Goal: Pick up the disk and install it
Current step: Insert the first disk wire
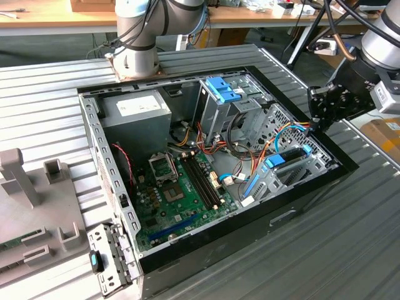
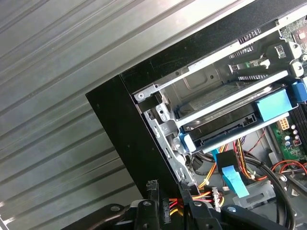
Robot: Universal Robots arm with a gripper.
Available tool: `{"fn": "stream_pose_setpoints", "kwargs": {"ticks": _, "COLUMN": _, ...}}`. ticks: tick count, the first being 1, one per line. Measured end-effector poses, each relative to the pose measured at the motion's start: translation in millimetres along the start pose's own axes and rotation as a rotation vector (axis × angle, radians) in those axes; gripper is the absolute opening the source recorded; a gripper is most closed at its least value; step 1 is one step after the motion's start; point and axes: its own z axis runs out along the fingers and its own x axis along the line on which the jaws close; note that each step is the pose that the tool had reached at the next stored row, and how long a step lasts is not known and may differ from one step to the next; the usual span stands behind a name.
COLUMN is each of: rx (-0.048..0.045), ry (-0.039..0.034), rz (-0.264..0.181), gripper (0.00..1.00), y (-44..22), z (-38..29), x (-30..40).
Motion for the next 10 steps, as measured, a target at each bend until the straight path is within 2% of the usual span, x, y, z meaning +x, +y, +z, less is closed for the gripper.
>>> {"fn": "stream_pose_setpoints", "kwargs": {"ticks": 4, "rx": -0.0015, "ry": 0.0008, "rz": 0.0, "gripper": 0.29, "y": -0.5, "z": 0.8, "x": 1.1}}
{"fn": "stream_pose_setpoints", "kwargs": {"ticks": 6, "rx": -0.0058, "ry": 0.003, "rz": -0.001, "gripper": 0.29, "y": -0.7, "z": 1.8, "x": 1.6}}
{"fn": "stream_pose_setpoints", "kwargs": {"ticks": 10, "rx": -0.0059, "ry": 0.0031, "rz": -0.001, "gripper": 0.29, "y": -0.7, "z": 1.7, "x": 1.6}}
